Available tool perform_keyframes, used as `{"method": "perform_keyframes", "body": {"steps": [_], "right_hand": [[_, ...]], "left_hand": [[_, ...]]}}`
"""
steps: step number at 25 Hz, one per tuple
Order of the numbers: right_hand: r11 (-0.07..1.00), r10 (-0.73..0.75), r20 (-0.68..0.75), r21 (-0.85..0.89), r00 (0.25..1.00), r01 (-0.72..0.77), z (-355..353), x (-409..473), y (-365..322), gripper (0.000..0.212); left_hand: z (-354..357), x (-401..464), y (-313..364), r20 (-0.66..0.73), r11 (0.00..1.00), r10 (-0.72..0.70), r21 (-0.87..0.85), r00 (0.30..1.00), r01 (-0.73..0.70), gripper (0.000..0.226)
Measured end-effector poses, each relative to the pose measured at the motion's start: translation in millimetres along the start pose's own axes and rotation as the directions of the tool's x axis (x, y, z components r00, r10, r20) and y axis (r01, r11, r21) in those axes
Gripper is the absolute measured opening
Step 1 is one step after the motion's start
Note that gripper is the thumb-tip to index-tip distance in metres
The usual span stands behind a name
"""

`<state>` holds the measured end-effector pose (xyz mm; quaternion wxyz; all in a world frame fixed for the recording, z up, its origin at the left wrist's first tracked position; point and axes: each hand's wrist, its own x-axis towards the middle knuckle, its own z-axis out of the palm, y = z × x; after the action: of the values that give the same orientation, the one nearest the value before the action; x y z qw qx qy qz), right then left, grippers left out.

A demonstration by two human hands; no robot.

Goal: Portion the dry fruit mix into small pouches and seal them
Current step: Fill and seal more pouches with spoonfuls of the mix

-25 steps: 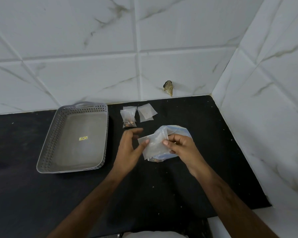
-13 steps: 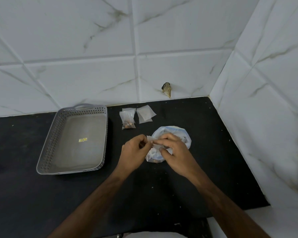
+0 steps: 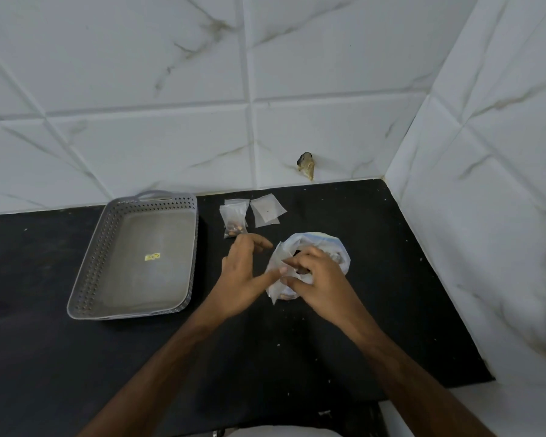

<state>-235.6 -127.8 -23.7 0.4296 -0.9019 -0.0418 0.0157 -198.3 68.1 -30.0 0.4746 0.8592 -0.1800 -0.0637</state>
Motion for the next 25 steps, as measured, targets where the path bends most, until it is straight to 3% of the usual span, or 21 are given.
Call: {"method": "perform_keyframes", "body": {"steps": [2, 4, 6, 9, 15, 17, 19, 20, 22, 25], "right_hand": [[0.974, 0.102, 0.045, 0.201, 0.994, -0.109, -1.9, 1.6, 0.0, 0.028], [0.930, 0.150, 0.076, 0.328, 0.986, -0.167, 0.2, 1.8, 0.6, 0.026], [0.901, 0.162, 0.111, 0.388, 0.981, -0.193, 4.5, 2.1, -1.2, 0.026], [0.908, 0.157, 0.144, 0.367, 0.977, -0.200, 6.3, 4.4, -0.4, 0.027], [0.988, 0.109, 0.123, 0.093, 0.986, -0.121, 7.2, 6.8, 6.6, 0.035], [0.985, 0.100, 0.172, 0.125, 0.980, -0.122, 0.8, 9.4, 10.7, 0.029], [0.950, 0.185, 0.155, 0.224, 0.970, -0.217, -15.9, 12.7, 22.7, 0.018], [0.947, 0.243, 0.088, 0.194, 0.966, -0.255, -25.3, 13.7, 33.2, 0.014], [0.942, 0.319, -0.063, -0.090, 0.946, -0.324, -39.5, 15.3, 64.2, 0.012], [0.834, 0.416, -0.029, -0.386, 0.909, -0.394, -39.9, 19.7, 95.3, 0.017]], "left_hand": [[5.0, -4.9, -5.4, 0.081, 0.991, -0.016, 0.137, 0.997, 0.005, 0.086], [13.0, -1.6, -5.7, 0.100, 0.970, -0.060, 0.243, 0.993, 0.034, 0.102], [17.6, 6.3, -1.3, 0.068, 0.958, -0.105, 0.276, 0.992, 0.082, 0.096], [22.6, 10.8, -2.2, 0.031, 0.954, -0.038, 0.298, 0.999, 0.027, 0.066], [30.7, 14.2, -19.1, 0.040, 0.977, 0.016, 0.214, 0.999, -0.024, 0.041], [30.9, 17.2, -29.0, 0.071, 0.980, 0.026, 0.197, 0.997, -0.040, 0.037], [28.4, 19.0, -39.3, 0.110, 0.971, 0.015, 0.236, 0.994, -0.041, 0.036], [27.2, 19.7, -44.0, 0.132, 0.965, 0.014, 0.256, 0.991, -0.048, 0.037], [26.2, 22.5, -53.4, 0.170, 0.954, 0.014, 0.292, 0.985, -0.064, 0.041], [32.0, 35.0, -63.9, 0.182, 0.966, 0.000, 0.253, 0.983, -0.046, 0.045]]}}
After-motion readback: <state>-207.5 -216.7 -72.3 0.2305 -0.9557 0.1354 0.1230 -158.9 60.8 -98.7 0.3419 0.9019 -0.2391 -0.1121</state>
